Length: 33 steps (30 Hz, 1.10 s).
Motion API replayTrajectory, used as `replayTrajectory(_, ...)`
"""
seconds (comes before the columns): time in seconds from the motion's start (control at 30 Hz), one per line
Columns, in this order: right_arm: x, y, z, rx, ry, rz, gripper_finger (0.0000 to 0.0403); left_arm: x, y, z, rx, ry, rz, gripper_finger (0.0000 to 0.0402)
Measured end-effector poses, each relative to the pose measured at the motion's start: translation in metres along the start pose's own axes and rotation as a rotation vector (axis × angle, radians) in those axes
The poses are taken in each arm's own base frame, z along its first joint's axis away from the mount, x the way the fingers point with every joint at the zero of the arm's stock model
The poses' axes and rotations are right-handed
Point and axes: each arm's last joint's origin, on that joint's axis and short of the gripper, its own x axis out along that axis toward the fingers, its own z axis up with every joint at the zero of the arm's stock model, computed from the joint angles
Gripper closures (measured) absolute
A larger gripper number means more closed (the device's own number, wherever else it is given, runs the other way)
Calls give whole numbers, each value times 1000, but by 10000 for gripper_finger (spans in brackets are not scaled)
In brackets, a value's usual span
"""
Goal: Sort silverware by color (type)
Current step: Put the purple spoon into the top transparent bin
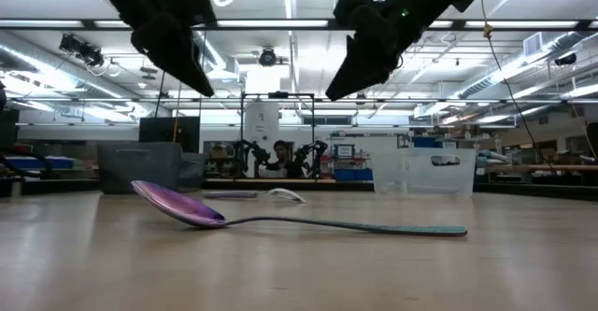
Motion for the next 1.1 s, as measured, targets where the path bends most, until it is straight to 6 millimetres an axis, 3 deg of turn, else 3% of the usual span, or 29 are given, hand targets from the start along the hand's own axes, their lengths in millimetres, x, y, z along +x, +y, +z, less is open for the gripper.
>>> replayTrajectory(0.23,-7,1,-3,30,36,26,275,10,-5,-2,-80,-110,-6,253)
replayTrajectory(0.5,-8,5,0,34,12,37,275,26,-11,-7,-143,-66,-25,253)
replayTrajectory(0.8,-8,6,1,78,-3,41,275,81,-30,-19,-60,100,-75,253)
replayTrajectory(0.97,-9,12,-1,72,12,54,275,108,-28,-27,-17,137,-99,253)
replayTrajectory(1.1,-11,18,-2,58,11,69,275,118,-24,-29,18,152,-116,253)
